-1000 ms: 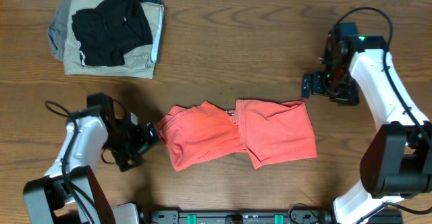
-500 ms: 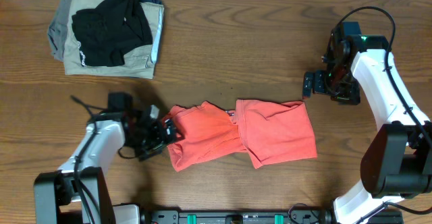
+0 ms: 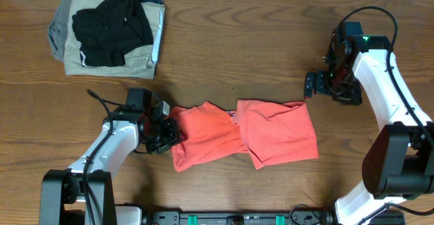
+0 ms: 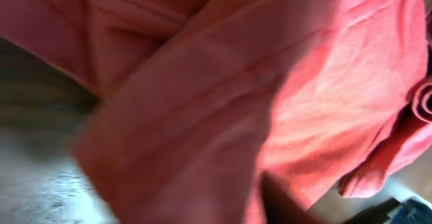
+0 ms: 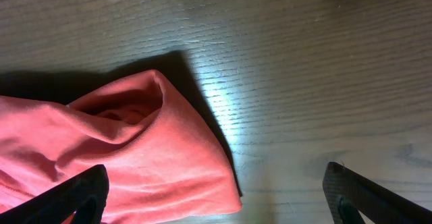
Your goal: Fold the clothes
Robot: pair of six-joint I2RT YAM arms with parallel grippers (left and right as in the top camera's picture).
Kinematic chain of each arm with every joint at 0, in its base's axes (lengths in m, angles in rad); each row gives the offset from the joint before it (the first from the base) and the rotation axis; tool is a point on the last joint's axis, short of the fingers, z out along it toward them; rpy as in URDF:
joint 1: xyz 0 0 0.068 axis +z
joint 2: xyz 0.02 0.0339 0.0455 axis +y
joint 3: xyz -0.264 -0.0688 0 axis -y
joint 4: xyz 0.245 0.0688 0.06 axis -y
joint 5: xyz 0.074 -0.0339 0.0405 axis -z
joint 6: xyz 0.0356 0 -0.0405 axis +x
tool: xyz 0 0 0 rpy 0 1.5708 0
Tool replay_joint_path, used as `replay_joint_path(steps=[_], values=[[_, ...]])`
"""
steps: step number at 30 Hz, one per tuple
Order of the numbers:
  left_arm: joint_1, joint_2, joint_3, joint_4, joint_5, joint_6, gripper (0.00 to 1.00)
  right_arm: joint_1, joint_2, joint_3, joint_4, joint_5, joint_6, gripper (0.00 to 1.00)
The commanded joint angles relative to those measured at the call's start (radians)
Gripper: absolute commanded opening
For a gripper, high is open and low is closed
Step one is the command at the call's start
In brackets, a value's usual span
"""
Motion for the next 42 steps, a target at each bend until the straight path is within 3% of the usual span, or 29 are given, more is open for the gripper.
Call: replay_joint_path(steps=[1,5,14,23,33,42], values=[[-0.003,0.004,-0.002,-0.002,-0.061,-0.019,0.06,-0.004,-0.018,0.013,0.000,0.011,0.011,0.99],[-0.001,0.004,0.030,-0.055,-0.182,-0.040,0.06,-0.004,-0.018,0.013,0.000,0.011,0.011,0.99],[0.027,0.004,0.401,-0.499,-0.590,-0.071,0.06,0.002,-0.018,0.013,-0.001,0.011,0.011,0.99],[-0.025,0.003,0.758,-0.771,-0.610,-0.034,0.06,0.014,-0.018,0.013,-0.001,0.011,0.011,0.99],[-0.288,0.004,0.769,-0.776,-0.606,-0.091,0.06,0.016,-0.018,0.013,0.000,0.011,0.011,0.99],[-0.547,0.048,0.769,-0.632,-0.579,-0.136,0.06,0.016,-0.018,0.013,0.000,0.011,0.011,0.99]])
